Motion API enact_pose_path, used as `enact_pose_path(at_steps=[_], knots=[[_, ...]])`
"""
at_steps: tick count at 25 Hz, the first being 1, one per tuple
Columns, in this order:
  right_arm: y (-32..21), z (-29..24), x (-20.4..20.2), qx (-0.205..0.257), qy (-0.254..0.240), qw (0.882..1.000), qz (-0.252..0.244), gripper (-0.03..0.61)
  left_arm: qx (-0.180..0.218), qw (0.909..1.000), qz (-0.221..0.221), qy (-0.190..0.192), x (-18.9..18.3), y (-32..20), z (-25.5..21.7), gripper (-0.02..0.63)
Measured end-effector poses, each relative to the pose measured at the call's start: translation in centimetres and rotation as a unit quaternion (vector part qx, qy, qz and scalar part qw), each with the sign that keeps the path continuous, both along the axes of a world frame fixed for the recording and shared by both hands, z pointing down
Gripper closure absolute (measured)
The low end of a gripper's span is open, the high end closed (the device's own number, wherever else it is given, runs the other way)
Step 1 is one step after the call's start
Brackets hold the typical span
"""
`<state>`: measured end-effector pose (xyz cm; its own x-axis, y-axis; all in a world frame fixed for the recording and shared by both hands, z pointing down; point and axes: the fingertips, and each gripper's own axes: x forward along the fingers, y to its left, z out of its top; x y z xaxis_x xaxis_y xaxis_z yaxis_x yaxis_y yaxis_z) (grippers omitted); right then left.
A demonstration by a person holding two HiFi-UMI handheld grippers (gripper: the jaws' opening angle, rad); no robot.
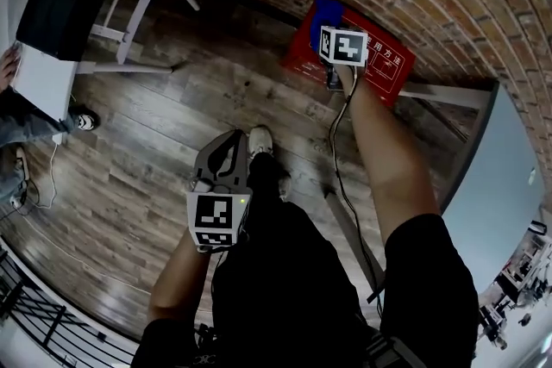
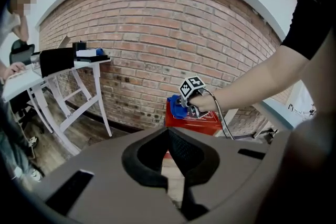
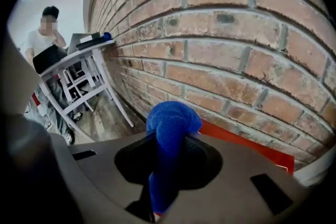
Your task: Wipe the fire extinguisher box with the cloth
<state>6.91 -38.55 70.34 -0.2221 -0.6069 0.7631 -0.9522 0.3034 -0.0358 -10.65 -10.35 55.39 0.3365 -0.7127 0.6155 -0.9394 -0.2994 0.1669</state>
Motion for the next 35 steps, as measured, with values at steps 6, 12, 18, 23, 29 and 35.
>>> enact_pose_path(at_steps=[6,12,18,23,29,35], knots=[[-1.5,3.2,-0.4,-0.016,0.052,0.998,-0.008,0.495,0.002,0.9997,-0.018,0.015,-0.3,-0.9,0.9,0.606],[-1.5,3.6,1.9,-0.025,0.084,0.996,-0.005,0.495,-0.012,0.9996,-0.012,0.021,0.0,-1.8,1.2,0.606],[-0.6,2.9,12.9,-0.023,0.102,0.99,0.094,0.495,-0.016,0.9995,0.0,0.027,0.9,-2.7,1.5,0.606],[3.3,3.4,23.5,-0.043,0.09,0.974,0.203,0.495,-0.021,0.9995,0.01,0.021,1.8,-2.9,2.0,0.606],[9.2,4.3,29.6,-0.059,0.071,0.961,0.262,0.495,-0.024,0.9988,0.041,0.007,4.7,-3.0,2.6,0.606],[10.7,4.4,29.1,-0.049,0.076,0.96,0.265,0.495,-0.026,0.9985,0.048,-0.008,6.7,-3.6,3.5,0.606]])
